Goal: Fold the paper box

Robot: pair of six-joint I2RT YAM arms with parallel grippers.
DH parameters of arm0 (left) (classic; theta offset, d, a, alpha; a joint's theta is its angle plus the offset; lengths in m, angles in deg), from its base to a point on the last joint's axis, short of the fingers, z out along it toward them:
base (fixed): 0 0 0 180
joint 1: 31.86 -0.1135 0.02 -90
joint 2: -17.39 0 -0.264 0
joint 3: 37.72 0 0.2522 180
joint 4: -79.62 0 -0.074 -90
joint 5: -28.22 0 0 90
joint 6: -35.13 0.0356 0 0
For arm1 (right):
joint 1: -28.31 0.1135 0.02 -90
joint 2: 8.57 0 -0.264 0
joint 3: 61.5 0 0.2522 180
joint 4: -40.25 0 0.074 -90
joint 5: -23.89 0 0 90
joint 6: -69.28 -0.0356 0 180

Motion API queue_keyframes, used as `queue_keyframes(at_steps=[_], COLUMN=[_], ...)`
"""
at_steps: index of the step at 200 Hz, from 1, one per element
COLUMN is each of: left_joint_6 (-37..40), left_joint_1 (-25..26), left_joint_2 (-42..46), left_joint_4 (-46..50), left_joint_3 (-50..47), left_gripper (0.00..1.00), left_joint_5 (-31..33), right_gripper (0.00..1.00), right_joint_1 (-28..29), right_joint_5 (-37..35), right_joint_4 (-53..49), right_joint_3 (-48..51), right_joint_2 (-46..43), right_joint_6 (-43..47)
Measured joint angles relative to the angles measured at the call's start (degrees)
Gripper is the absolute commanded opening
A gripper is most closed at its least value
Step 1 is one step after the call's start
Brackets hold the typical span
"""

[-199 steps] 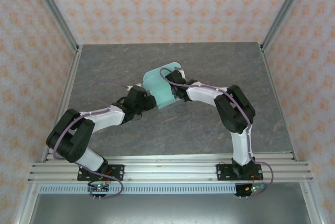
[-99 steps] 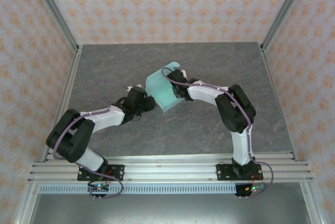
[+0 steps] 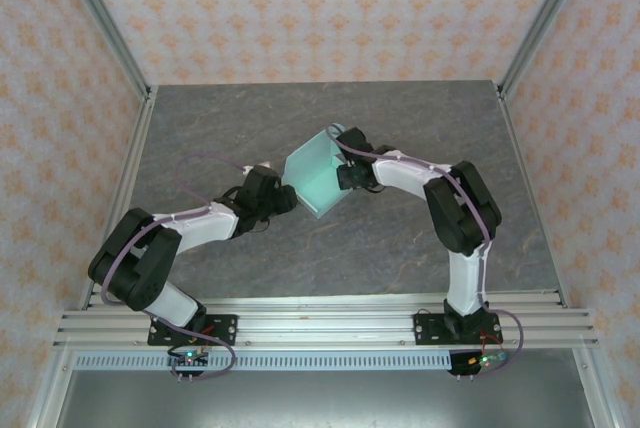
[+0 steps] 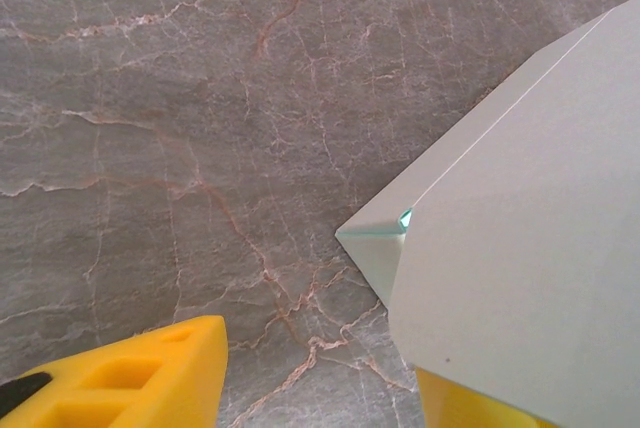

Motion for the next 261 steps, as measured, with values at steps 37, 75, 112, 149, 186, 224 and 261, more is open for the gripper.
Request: queue_keyframes(at_steps=[37,75,112,149,186,224,261], left_joint_6=[-0.1,-0.5,-1.7,-2.1,-2.1,-1.4,0.1], left_joint_1=[0.0,0.0,0.0,-0.3,-2.2,-3.6,-4.5], left_joint_2=[0.0,0.0,0.0,-0.1,-1.2,-3.4,-6.4], left_joint_4=[-0.5,-2.2,-3.7,-5.0,-5.6,-5.6,-5.4], left_joint_3=[-0.1,-1.4,-2.6,-2.7,-2.5,-0.5,2.5], left_gripper=[0.54,0.56,0.58,0.58,0.58,0.58,0.58], left_joint_5=[-1.4,-2.9,-3.0,-3.2,-3.4,-3.3,-3.3], right_gripper=[0.61,0.57,0.5,0.49,0.57,0.62,0.63], right_joint_1=[-1.7,-2.5,-2.4,-2.5,-2.5,-2.5,-2.9], right_joint_5=[5.0,8.8,13.0,17.9,22.5,25.0,24.1], right_joint_4=[2.2,3.8,5.7,7.5,10.6,13.1,13.1], right_joint_3=[1.1,1.1,2.4,7.4,12.6,16.0,17.2], right_joint_2=[-1.9,-1.9,-2.0,-3.6,-7.5,-10.5,-13.7], right_joint_6=[-0.3,-0.9,-1.9,-4.1,-7.3,-9.6,-9.8])
